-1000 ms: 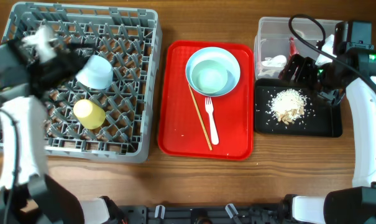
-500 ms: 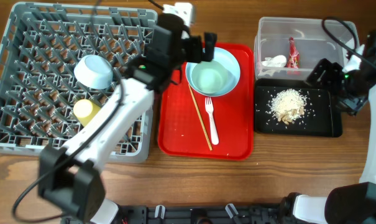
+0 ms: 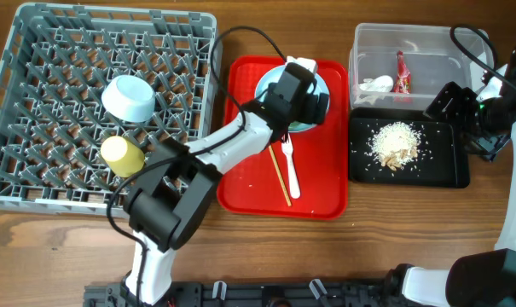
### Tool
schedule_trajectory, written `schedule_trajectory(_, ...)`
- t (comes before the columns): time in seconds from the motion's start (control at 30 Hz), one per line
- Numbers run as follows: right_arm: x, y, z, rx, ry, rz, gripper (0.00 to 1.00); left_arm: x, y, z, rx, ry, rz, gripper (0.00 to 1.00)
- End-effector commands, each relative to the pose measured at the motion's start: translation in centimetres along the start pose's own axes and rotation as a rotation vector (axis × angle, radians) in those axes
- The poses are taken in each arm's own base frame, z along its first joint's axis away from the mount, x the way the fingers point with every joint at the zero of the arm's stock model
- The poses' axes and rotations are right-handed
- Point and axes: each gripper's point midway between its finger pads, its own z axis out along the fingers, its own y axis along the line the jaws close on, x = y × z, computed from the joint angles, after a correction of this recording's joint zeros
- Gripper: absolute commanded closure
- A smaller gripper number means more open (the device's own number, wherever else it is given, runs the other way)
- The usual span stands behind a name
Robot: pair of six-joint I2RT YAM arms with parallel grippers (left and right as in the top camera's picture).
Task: Sort waste into correct bins and load items into the dishwasher rack
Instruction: 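Reach the left gripper to the light-green bowl on the red tray and grasp it, then lift the green bowl with the left gripper and set it in the rack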
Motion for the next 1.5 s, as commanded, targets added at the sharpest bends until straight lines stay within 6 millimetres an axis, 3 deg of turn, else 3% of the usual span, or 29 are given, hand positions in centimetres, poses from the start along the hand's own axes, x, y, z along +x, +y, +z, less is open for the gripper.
schedule_trajectory(0.0,-0.1,-0.1,-0.7,0.009,-0.022,0.001,0.00,1.9,-0.3,0.9,-0.020,0.049,0.018,0.11)
schedule_trajectory(0.07,0.0,-0.1,-0.7,0.009,-0.020,-0.002,0.00,2.8,-0.3,1.0,-0.044,0.071,0.029,0.13)
schedule_trajectory(0.23,0.2,-0.2,-0.7,0.012,-0.011,-0.016,0.00,4.0,0.5,1.2,-0.081,0.108,0.034,0.34)
schedule_trajectory(0.33,0.2,-0.2,-0.7,0.013,-0.009,-0.015,0.00,4.2,0.6,1.2,-0.083,0.116,0.034,0.49)
schedule_trajectory(0.47,0.4,0.0,-0.7,0.000,-0.003,-0.021,0.00,4.3,0.5,1.2,-0.082,0.117,0.036,0.78)
schedule_trajectory(0.63,0.4,0.0,-0.7,-0.002,-0.003,-0.020,0.00,4.1,0.4,1.2,-0.080,0.111,0.035,0.96)
schedule_trajectory(0.73,0.3,0.0,-0.7,-0.002,-0.003,-0.021,0.00,3.8,0.3,1.2,-0.076,0.098,0.035,0.96)
schedule_trajectory(0.87,0.3,0.0,-0.7,-0.002,-0.003,-0.021,0.00,1.8,-0.6,0.7,-0.050,0.049,0.032,0.96)
schedule_trajectory(1.0,0.3,0.0,-0.7,-0.002,-0.005,-0.021,0.00,-1.6,-3.3,-1.8,0.091,0.003,0.001,0.96)
schedule_trajectory(1.1,0.3,0.0,-0.7,-0.002,-0.005,-0.021,0.00,-3.7,-4.2,-4.1,0.194,-0.013,-0.061,0.96)
schedule_trajectory(1.27,0.4,0.0,-0.7,-0.002,-0.003,-0.022,0.00,-6.7,-3.5,-7.6,0.367,-0.013,-0.179,0.96)
schedule_trajectory(1.43,0.2,0.0,-0.7,-0.002,-0.008,-0.023,0.00,-10.7,-0.6,-12.4,0.575,-0.048,-0.257,0.96)
schedule_trajectory(1.47,0.2,0.0,-0.7,-0.003,-0.009,-0.023,0.00,-12.0,1.3,-13.9,0.594,-0.073,-0.284,0.96)
